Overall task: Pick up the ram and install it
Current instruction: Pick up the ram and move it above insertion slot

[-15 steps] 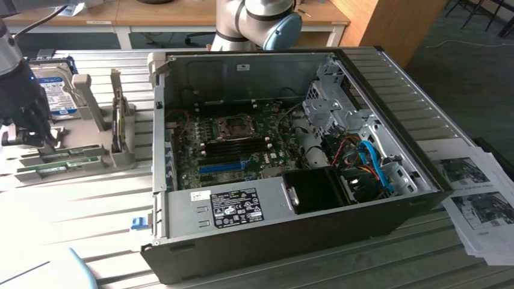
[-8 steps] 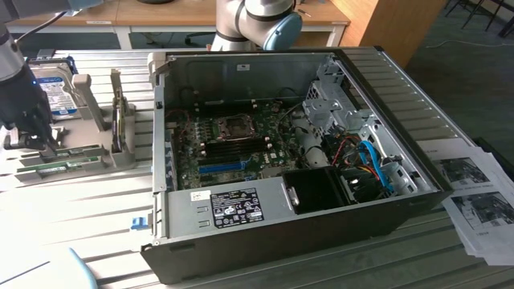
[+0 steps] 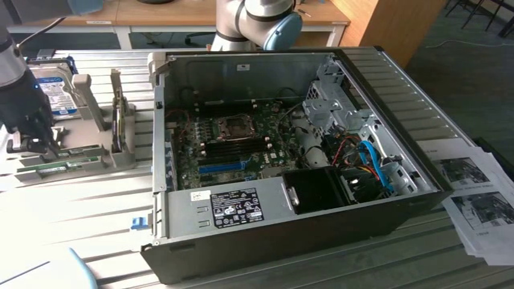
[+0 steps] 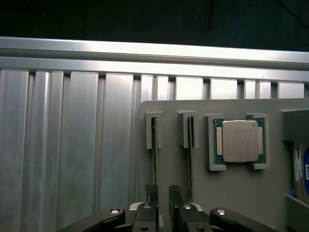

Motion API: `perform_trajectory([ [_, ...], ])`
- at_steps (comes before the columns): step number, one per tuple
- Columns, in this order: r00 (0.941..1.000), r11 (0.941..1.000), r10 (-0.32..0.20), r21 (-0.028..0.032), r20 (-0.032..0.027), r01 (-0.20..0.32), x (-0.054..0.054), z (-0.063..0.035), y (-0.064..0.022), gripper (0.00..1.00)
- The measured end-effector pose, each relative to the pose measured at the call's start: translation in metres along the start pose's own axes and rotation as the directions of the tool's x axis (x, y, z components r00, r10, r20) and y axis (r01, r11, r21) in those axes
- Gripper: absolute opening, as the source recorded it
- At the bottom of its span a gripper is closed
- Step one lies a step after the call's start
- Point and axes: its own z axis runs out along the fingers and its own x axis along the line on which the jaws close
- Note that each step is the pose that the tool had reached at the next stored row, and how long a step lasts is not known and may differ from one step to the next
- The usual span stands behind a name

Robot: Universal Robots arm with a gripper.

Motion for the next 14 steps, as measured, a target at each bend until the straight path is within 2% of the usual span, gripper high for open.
perform_trajectory([
  [14,1.0000,1.0000,0.000,0.0000,0.0000,0.000,0.0022,0.0094,-0.0003,0.23],
])
